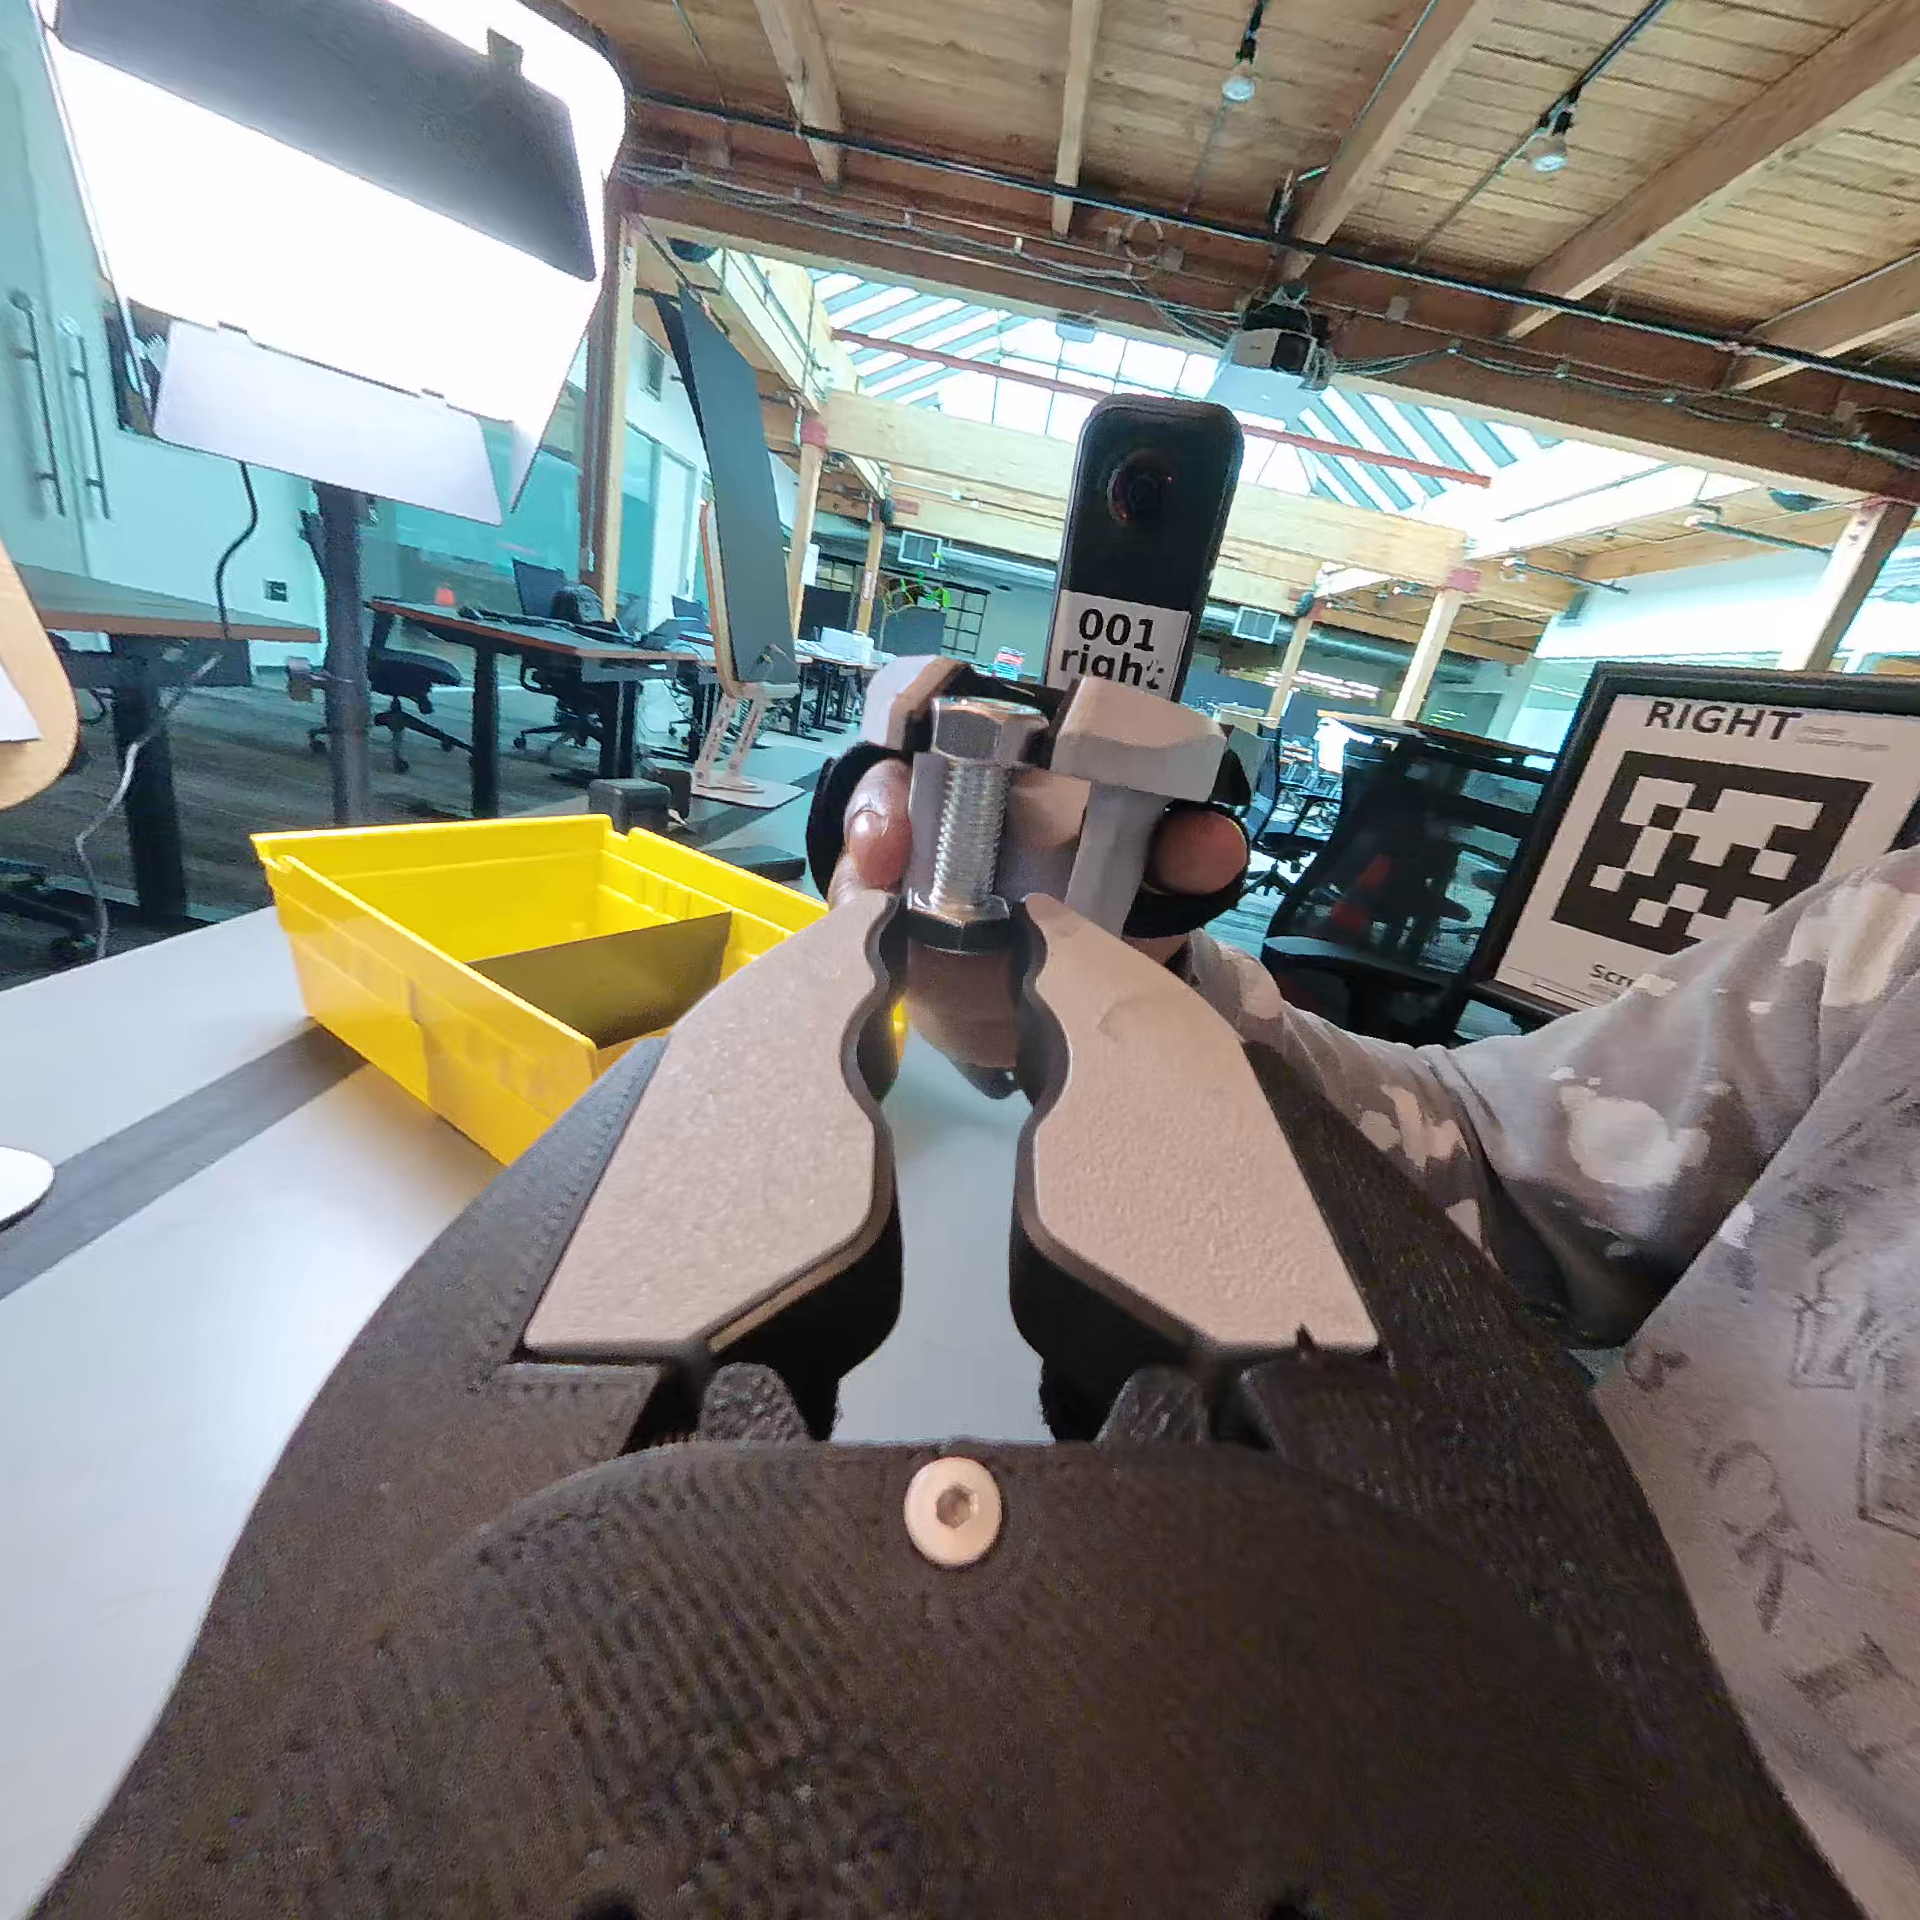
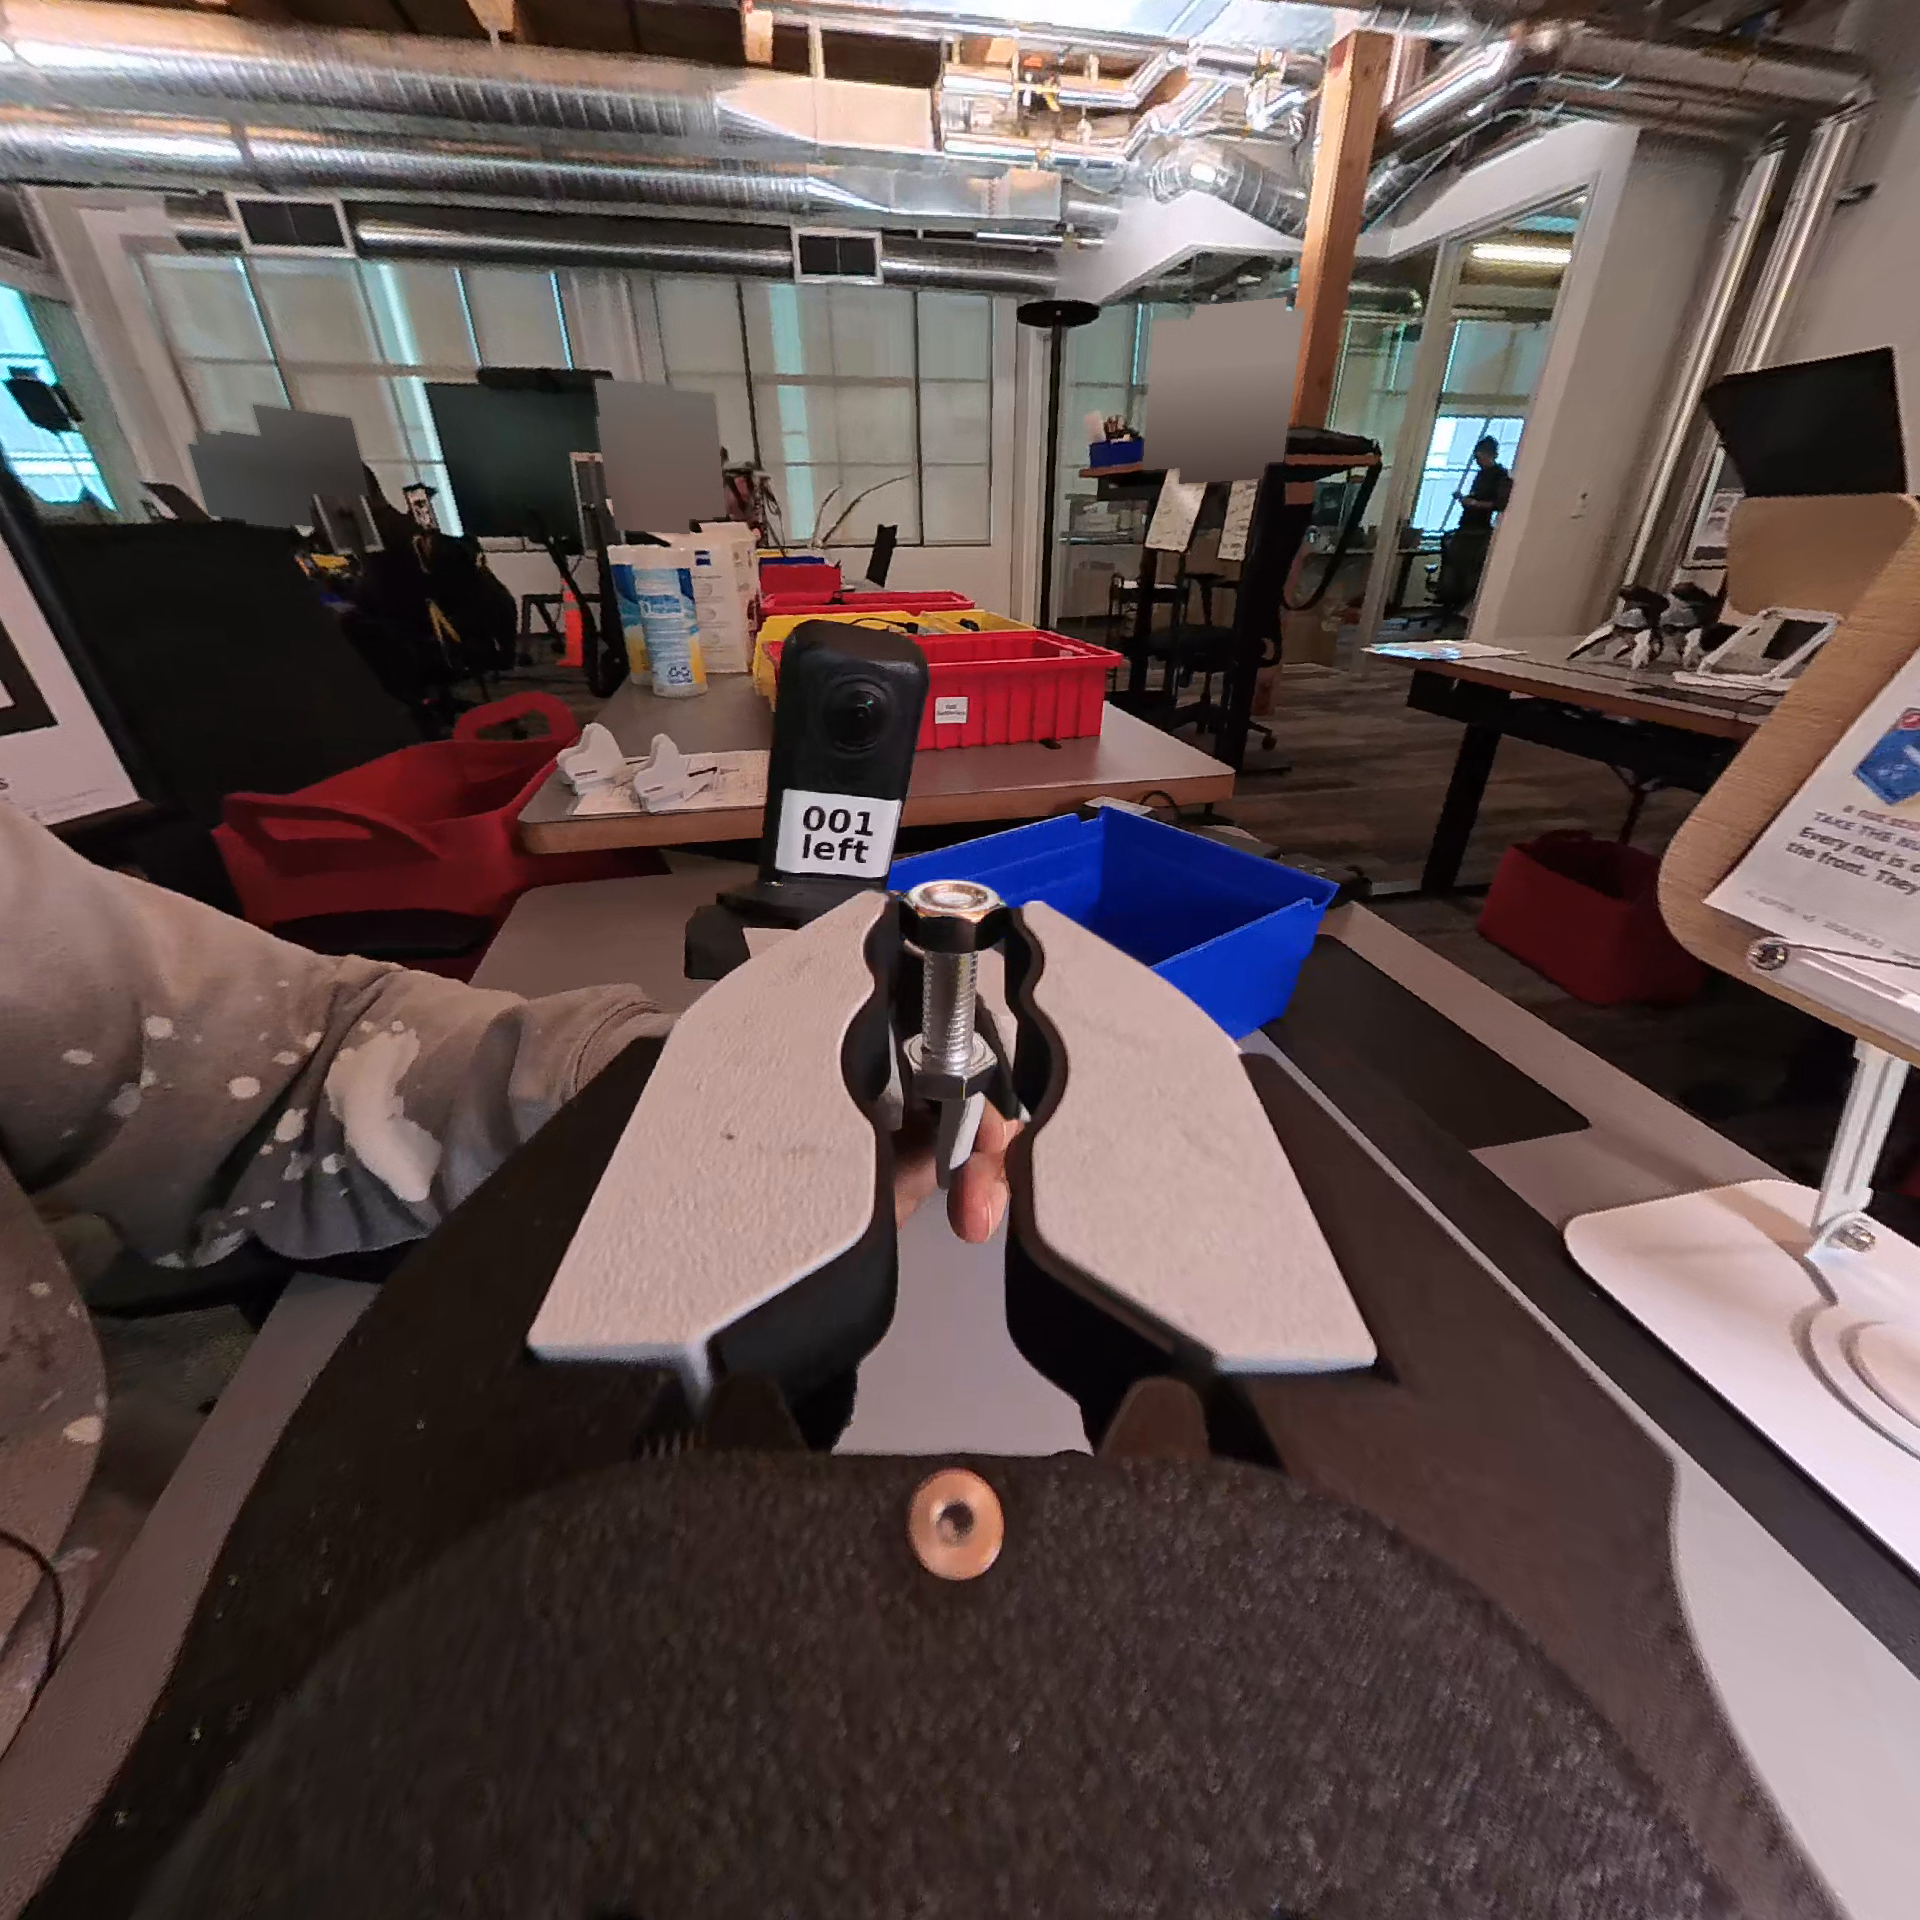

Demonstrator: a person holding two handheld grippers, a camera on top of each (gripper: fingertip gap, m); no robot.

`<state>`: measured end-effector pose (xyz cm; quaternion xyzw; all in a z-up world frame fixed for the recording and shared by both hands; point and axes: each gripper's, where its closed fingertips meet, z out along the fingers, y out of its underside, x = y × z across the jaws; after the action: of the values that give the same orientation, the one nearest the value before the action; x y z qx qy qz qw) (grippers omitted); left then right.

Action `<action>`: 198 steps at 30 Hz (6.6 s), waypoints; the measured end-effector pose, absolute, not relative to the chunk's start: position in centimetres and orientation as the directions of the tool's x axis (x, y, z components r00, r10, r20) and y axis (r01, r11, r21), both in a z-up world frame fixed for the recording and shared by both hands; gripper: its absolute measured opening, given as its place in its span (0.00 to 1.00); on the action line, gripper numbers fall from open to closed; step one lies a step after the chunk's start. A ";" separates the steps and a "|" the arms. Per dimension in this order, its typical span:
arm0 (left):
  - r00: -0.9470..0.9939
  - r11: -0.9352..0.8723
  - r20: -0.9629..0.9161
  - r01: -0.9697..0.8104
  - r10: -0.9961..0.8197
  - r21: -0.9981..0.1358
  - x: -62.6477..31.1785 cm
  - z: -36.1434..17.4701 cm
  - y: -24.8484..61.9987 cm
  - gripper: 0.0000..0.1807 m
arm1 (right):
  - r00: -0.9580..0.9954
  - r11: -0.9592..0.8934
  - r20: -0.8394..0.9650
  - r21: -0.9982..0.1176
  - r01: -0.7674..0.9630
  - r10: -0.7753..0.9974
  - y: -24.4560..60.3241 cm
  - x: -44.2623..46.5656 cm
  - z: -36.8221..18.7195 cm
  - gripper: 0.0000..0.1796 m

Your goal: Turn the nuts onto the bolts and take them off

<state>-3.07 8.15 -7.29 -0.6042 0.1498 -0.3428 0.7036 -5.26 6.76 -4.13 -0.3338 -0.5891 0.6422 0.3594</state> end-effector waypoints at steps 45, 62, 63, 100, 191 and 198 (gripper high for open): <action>0.874 0.142 0.066 0.153 -0.481 -0.978 -5.2 -7.0 8.7 0.10 | -0.420 -0.124 -0.055 -0.983 -0.138 0.906 8.4 -5.9 -3.2 0.15; 0.875 0.164 0.077 0.174 -0.478 -0.971 -5.9 -6.3 8.3 0.10 | -0.417 -0.172 -0.096 -0.974 -0.147 0.904 9.4 -5.8 -2.9 0.14; 0.875 0.159 0.079 0.174 -0.477 -0.972 -5.9 -6.4 8.4 0.10 | -0.436 -0.174 -0.095 -0.974 -0.145 0.895 8.8 -5.8 -2.8 0.15; 0.847 0.212 0.083 0.224 -0.524 -0.951 -5.4 -5.7 7.7 0.10 | -0.407 -0.158 -0.075 -0.972 -0.174 0.910 9.2 -5.5 -2.4 0.10; 0.950 0.068 0.156 0.181 -0.269 -0.981 -12.2 -13.0 11.2 0.10 | 0.266 -0.128 0.355 -0.366 0.922 0.896 36.6 3.7 -23.2 0.16; 0.908 -0.069 0.154 0.138 -0.390 -0.988 -8.9 -15.3 11.7 0.10 | -0.261 0.423 0.334 -0.754 0.502 0.906 20.6 -2.8 -11.0 0.12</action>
<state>-8.95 11.73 -15.32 -0.7045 0.0895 -0.1952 0.6764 -2.80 20.60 -10.98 -0.4694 -0.7499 0.2613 0.3861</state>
